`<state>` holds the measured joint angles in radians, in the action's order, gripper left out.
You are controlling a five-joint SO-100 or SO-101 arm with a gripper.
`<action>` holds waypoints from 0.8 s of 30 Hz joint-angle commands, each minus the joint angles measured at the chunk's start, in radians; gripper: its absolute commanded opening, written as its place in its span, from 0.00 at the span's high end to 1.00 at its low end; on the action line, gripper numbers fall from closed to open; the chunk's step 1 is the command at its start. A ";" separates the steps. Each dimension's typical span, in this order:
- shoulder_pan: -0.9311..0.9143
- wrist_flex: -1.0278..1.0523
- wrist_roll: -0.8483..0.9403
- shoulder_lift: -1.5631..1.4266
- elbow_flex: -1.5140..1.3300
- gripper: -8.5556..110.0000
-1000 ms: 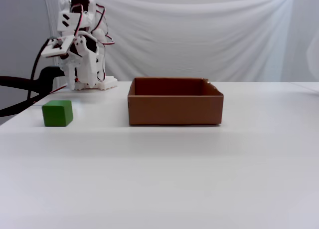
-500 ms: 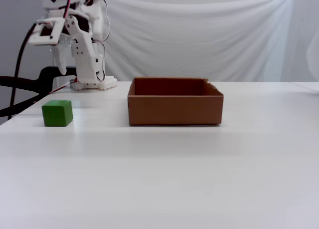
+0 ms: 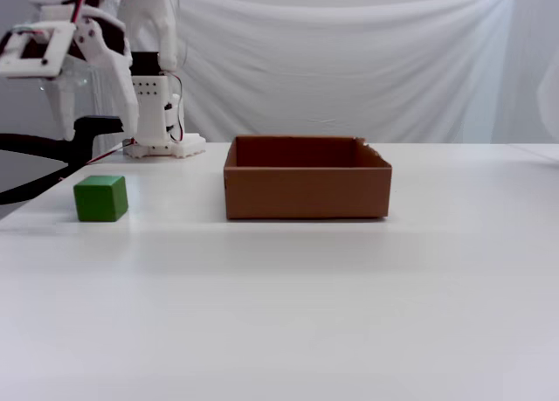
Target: Grasp a green cube and put it in a box.
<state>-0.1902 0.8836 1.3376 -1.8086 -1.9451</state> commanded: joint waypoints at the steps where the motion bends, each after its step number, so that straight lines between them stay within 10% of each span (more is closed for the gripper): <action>1: -0.008 -0.008 0.020 0.043 0.107 0.63; 24: 0.049 -0.133 0.009 0.264 0.144 0.65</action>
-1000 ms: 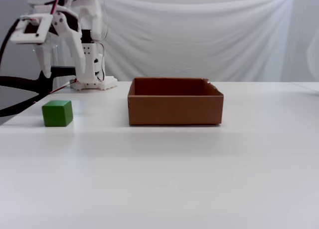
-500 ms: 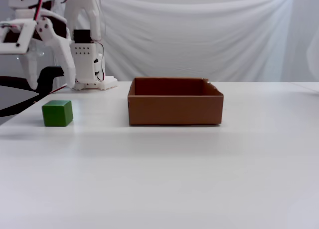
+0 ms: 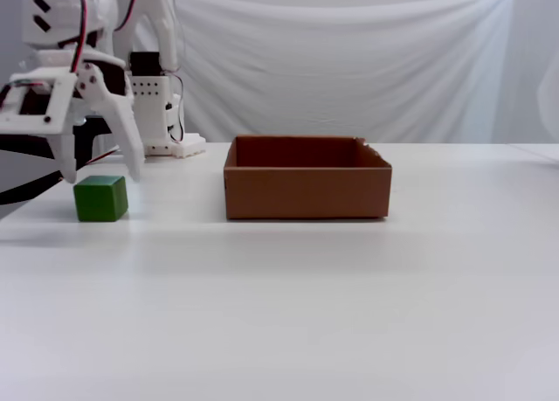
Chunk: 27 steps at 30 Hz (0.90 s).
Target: Grasp a green cube and put it in a box.
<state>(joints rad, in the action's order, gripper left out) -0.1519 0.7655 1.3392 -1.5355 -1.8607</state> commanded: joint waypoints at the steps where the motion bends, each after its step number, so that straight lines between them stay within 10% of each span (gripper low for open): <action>1: 0.011 -0.018 0.009 -0.005 0.061 0.65; 27: 0.040 -0.020 0.005 0.109 0.121 0.70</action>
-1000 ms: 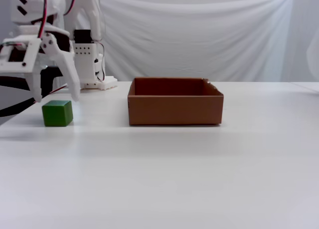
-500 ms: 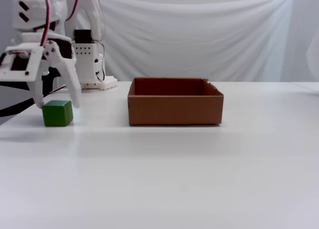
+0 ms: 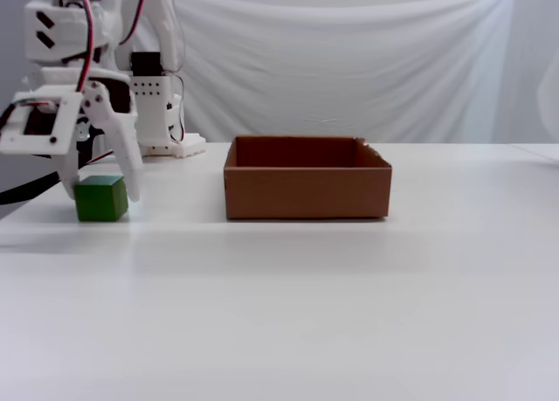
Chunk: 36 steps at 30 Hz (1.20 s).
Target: Grasp a green cube and put it in a box.
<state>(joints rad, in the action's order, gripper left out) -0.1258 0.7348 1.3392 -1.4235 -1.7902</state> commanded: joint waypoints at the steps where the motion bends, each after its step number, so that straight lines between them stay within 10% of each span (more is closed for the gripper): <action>1: 0.015 0.008 0.005 -0.003 0.049 0.71; 36: 0.040 0.008 -0.018 0.011 0.031 0.81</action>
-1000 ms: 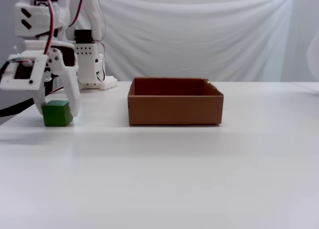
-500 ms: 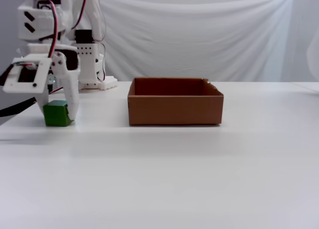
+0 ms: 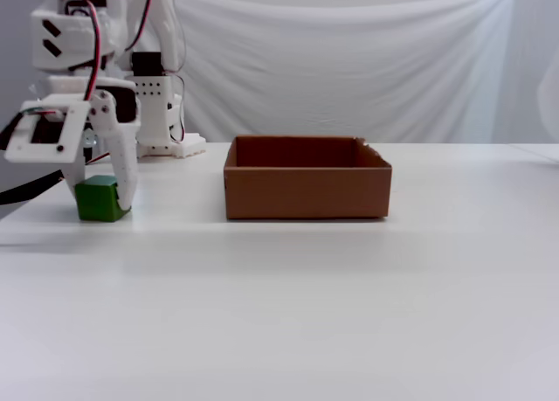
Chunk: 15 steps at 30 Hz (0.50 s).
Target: Grasp a green cube and put it in a box.
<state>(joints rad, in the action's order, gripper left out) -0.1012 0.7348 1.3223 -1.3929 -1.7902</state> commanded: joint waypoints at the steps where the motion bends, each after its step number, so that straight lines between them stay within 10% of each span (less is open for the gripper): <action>1: 0.017 0.018 -0.002 -0.023 0.038 0.81; 15: 0.094 0.336 -0.035 -0.038 0.291 0.82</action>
<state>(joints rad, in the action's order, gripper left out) -0.0399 1.0032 1.2947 -1.3913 -1.5877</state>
